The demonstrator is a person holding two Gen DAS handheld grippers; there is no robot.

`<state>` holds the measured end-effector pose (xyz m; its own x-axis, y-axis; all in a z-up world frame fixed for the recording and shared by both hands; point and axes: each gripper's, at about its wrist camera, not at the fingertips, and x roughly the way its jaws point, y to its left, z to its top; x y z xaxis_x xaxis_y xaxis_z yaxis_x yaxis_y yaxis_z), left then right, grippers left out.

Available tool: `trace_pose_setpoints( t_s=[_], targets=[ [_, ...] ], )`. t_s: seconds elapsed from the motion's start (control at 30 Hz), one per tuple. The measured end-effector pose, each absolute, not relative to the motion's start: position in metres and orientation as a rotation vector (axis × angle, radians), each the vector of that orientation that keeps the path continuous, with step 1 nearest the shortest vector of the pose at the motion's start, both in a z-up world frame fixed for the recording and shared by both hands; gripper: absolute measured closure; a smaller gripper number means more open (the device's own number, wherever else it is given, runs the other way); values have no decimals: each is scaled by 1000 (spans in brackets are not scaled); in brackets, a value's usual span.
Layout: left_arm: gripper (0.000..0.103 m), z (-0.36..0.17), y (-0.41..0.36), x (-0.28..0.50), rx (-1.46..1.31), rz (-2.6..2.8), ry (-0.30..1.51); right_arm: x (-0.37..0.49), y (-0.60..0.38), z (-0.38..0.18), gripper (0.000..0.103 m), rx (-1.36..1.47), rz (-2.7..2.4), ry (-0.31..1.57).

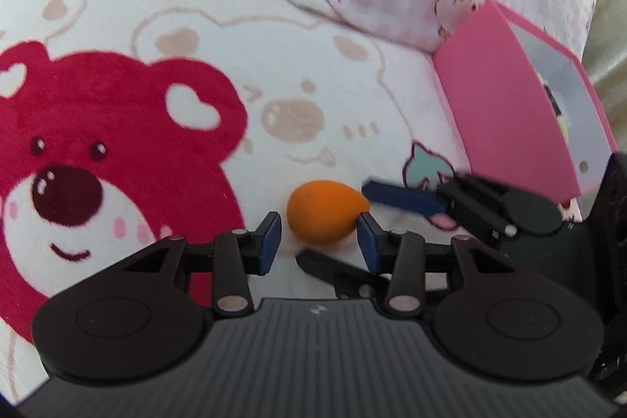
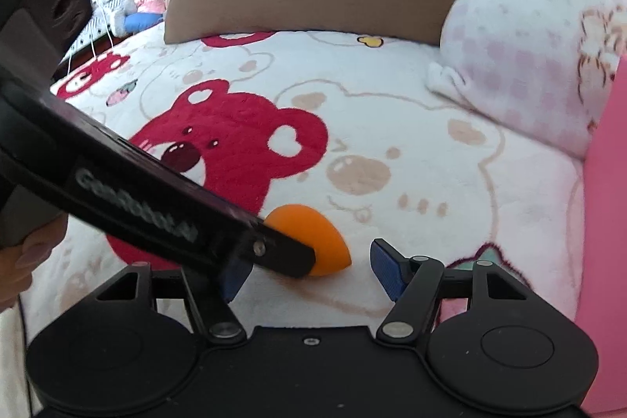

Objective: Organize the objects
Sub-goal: 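Lift the sponge with the left tool and carry it toward the pink box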

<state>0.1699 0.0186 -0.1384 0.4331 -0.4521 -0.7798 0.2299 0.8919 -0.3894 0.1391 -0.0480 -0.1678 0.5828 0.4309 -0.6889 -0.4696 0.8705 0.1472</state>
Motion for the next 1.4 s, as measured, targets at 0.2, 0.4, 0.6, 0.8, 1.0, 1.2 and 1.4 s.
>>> trace_pose_setpoints(
  t_s=[0.2,0.4,0.6,0.8,1.0,1.2,1.4],
  targets=[
    [60,-139,25,178,-277,-395,1013,140,-46,-168,36,-36,430,809],
    [69,-140,14,177,-293,-473,987,128,-33,-169,47,-141,363,750],
    [69,-137,7,174,-284,-474,1003,125,-29,-173,47,-153,363,750],
    [69,-141,8,173,-260,-444,1012,133,-42,-179,41,-34,367,799],
    [69,-144,8,168,-265,-427,995,125,-34,-183,36,-53,375,768],
    [69,-141,7,161,-287,-421,986,116,-31,-176,36,-73,386,741],
    [69,-128,7,152,-326,-466,998,110,-37,-164,36,-71,382,738]
  ],
)
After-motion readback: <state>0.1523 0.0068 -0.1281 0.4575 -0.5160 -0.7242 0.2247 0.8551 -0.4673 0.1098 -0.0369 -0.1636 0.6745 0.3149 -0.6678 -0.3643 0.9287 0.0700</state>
